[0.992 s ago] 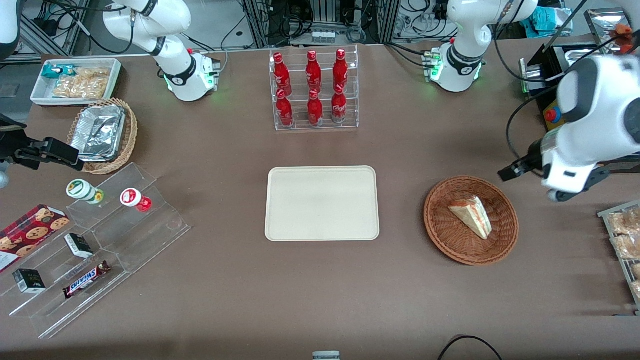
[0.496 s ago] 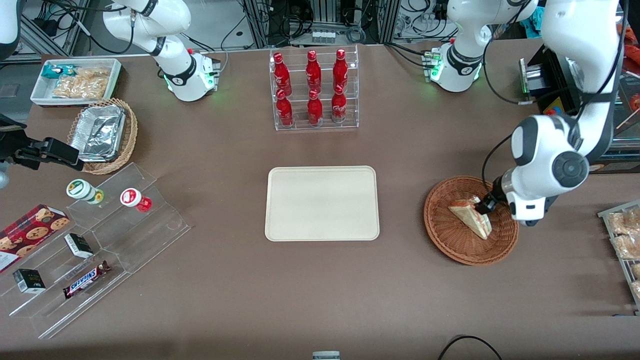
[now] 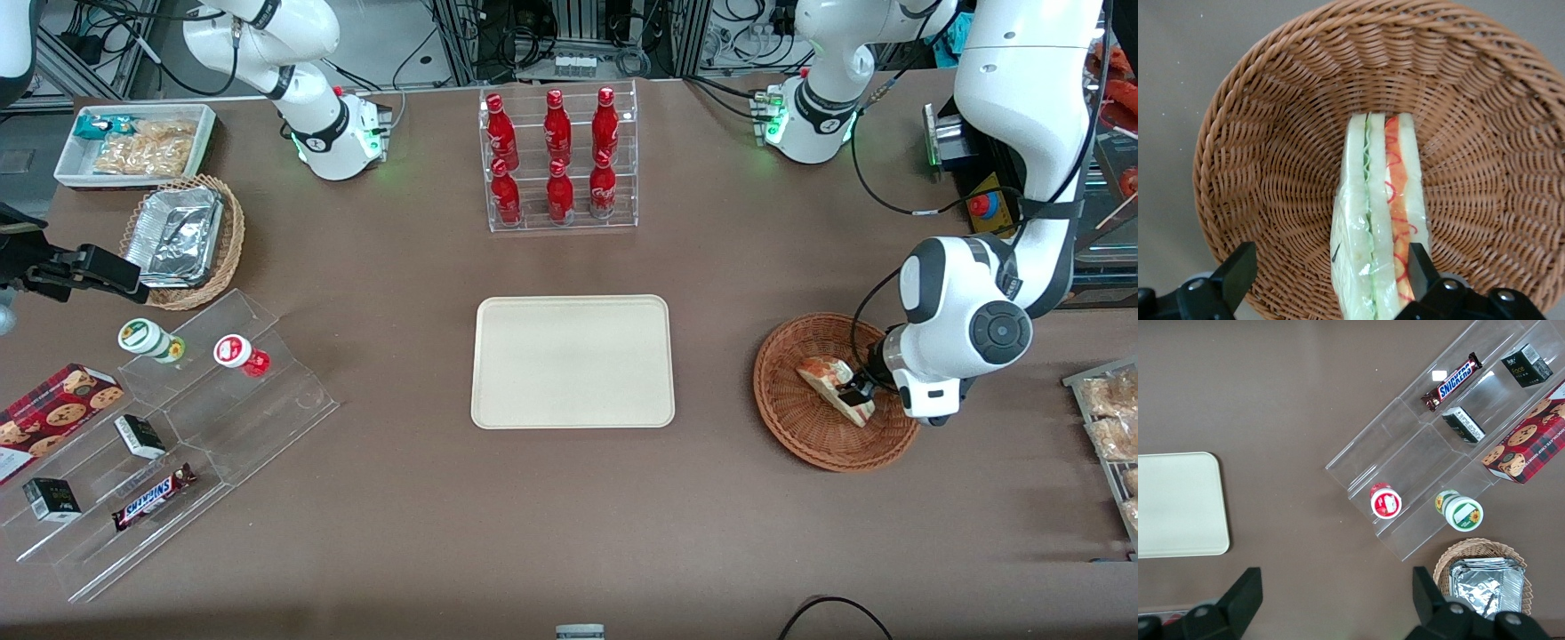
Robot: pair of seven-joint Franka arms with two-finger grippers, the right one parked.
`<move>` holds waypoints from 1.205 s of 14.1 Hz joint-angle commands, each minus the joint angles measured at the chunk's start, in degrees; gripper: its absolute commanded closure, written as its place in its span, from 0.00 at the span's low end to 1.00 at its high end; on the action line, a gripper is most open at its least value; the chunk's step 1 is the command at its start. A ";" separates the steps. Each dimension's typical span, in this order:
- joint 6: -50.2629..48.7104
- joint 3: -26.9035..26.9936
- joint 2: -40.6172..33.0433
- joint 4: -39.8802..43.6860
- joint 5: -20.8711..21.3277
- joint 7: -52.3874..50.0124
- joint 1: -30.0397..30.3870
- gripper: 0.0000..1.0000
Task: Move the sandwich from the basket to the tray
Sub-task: 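Close the left gripper on the wrapped sandwich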
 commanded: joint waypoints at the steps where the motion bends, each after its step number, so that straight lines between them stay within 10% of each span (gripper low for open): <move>1: -0.34 -0.13 0.26 2.60 -0.34 -1.40 -0.15 0.00; 15: 2.99 -0.30 1.05 -2.92 -0.69 -4.65 -2.08 0.00; 17: 3.70 -0.39 1.32 -3.10 -0.69 -4.65 -2.44 0.16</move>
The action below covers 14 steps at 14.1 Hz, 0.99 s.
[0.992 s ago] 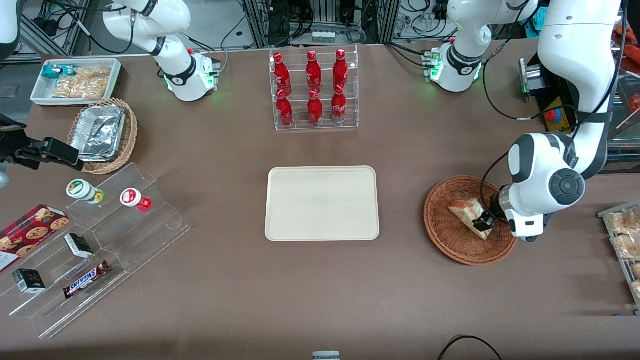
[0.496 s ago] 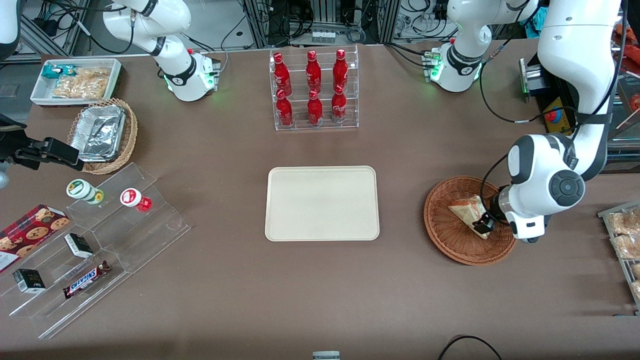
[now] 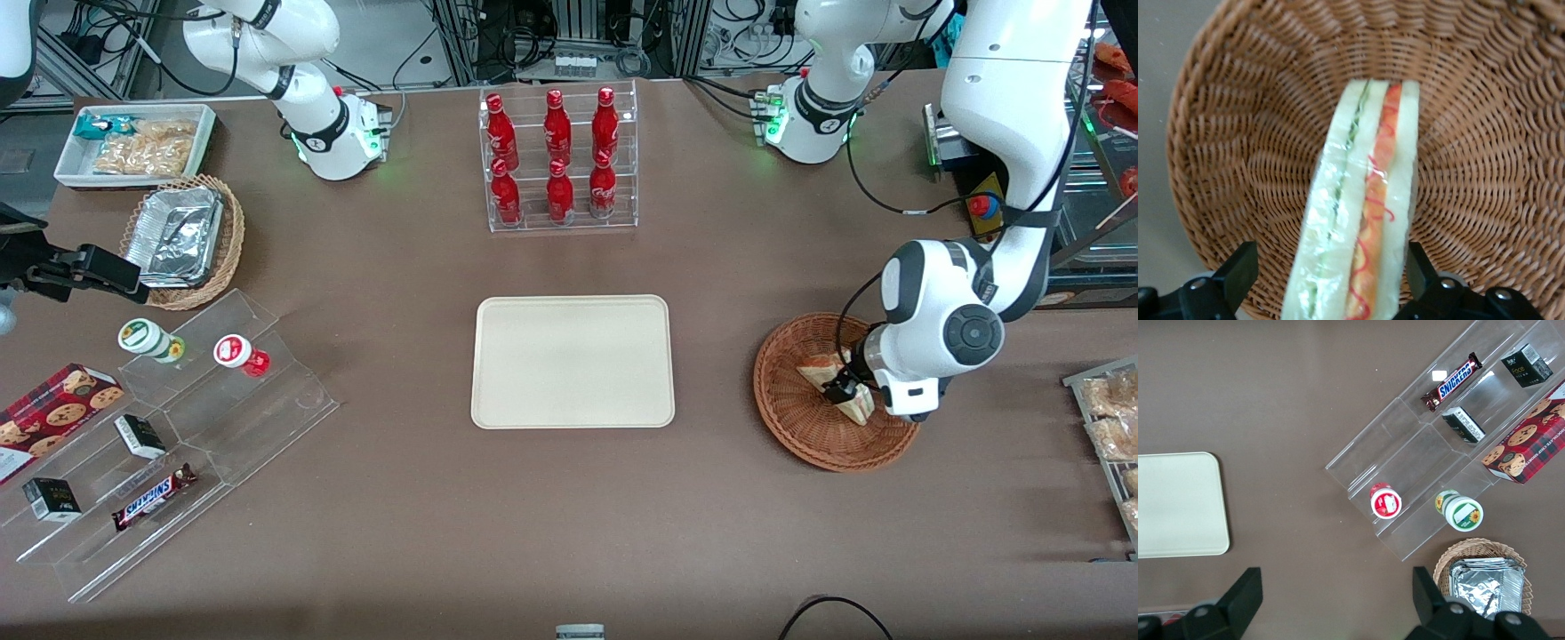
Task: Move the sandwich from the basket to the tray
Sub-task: 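Lift the sandwich out of the basket with the left gripper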
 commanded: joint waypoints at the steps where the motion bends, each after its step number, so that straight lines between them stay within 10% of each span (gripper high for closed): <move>1: 1.52 0.33 0.41 -0.63 -0.52 -0.92 -0.94 0.40; 5: 1.17 0.42 1.47 0.24 0.27 -0.13 -2.08 0.78; 14: -21.41 0.34 0.84 21.31 0.27 -0.65 -19.36 0.77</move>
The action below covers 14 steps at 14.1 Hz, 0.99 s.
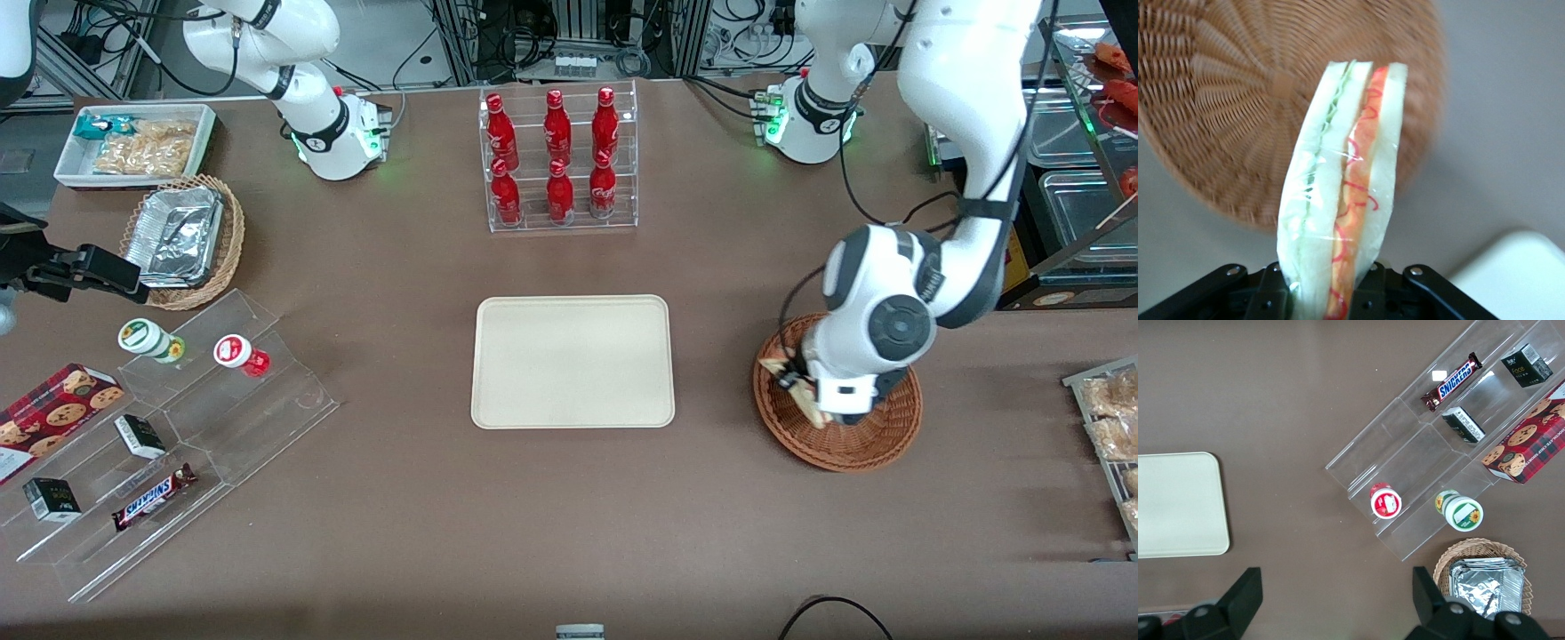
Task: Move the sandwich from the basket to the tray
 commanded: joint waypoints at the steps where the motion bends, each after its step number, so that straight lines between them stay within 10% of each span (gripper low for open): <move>1: -5.64 0.80 3.59 9.66 0.23 -0.51 -8.47 0.77; 14: 6.58 0.80 27.41 29.27 1.46 6.26 -28.97 0.76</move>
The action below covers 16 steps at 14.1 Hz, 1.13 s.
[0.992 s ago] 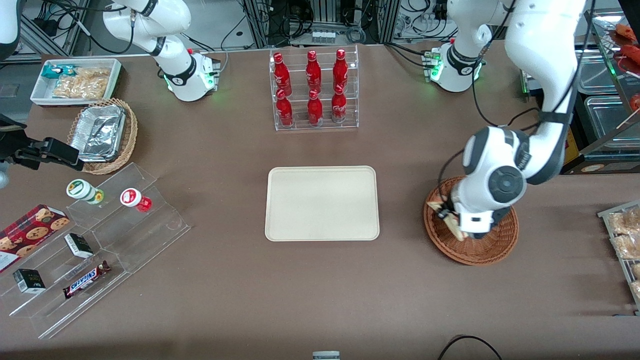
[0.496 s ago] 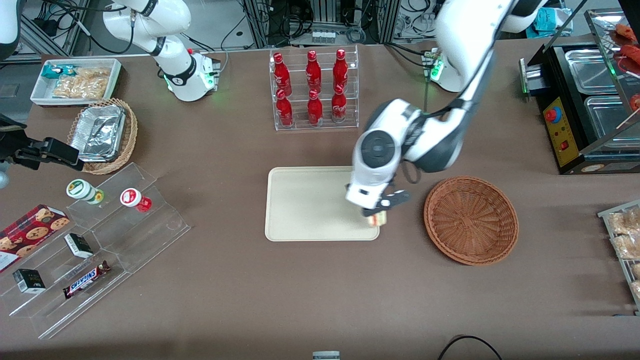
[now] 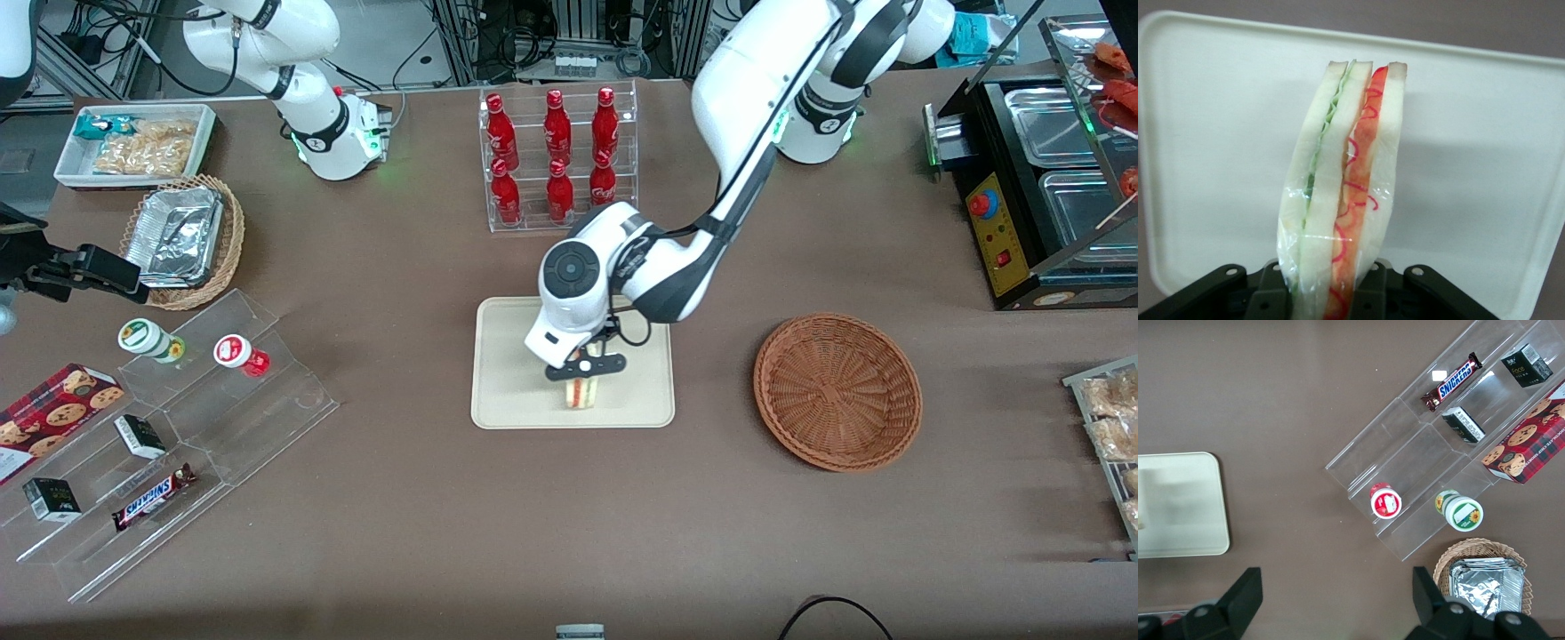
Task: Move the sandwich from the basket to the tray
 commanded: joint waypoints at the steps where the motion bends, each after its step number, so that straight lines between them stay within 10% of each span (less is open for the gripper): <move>1: 0.01 0.81 4.55 4.61 0.89 0.72 -2.38 0.76; 12: -4.30 0.90 4.91 4.70 1.15 -6.92 -2.65 0.73; 13: -4.38 0.90 4.82 4.70 1.07 -6.84 -2.65 0.67; 15: -5.17 0.90 3.60 4.70 0.80 -6.92 -2.39 0.04; 16: -6.65 0.99 1.93 4.61 0.72 -7.18 -2.12 0.00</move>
